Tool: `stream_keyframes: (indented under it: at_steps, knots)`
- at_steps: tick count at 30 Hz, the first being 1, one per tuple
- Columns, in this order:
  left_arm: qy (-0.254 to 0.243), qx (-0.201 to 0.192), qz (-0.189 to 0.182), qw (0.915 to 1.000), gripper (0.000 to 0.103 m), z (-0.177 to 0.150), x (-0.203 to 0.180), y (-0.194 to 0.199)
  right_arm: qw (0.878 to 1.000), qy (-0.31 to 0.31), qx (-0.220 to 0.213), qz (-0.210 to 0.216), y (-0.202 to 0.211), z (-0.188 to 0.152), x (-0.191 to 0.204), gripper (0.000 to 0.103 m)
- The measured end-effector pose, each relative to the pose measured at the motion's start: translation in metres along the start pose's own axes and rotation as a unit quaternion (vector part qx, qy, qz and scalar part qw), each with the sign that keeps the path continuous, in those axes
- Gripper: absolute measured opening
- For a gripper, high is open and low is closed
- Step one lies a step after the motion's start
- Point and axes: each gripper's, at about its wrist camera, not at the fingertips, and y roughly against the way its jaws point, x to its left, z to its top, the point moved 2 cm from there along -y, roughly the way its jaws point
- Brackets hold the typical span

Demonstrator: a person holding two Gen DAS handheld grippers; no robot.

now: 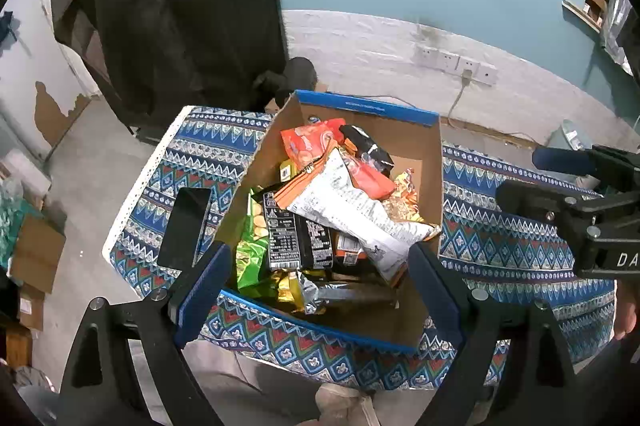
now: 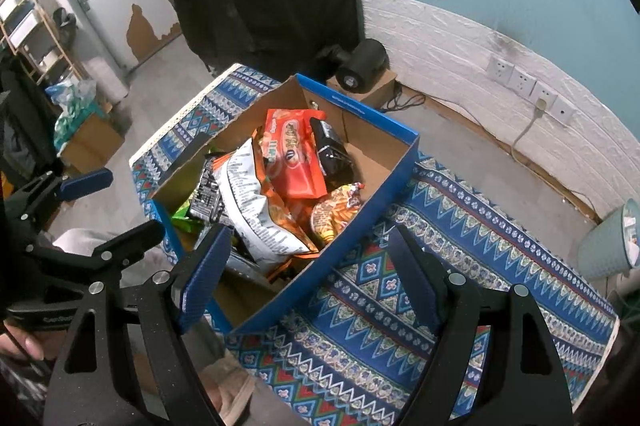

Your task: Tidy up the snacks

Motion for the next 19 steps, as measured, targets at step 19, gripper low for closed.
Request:
stream_keyframes:
  at_steps: [19]
  knots:
    - [-0.001, -0.002, 0.0, 1.0, 0.091, -0.0015, -0.0011, 0.0039, 1.0, -0.002, 0.001, -0.001, 0.0009, 0.0006, -0.0011, 0.081]
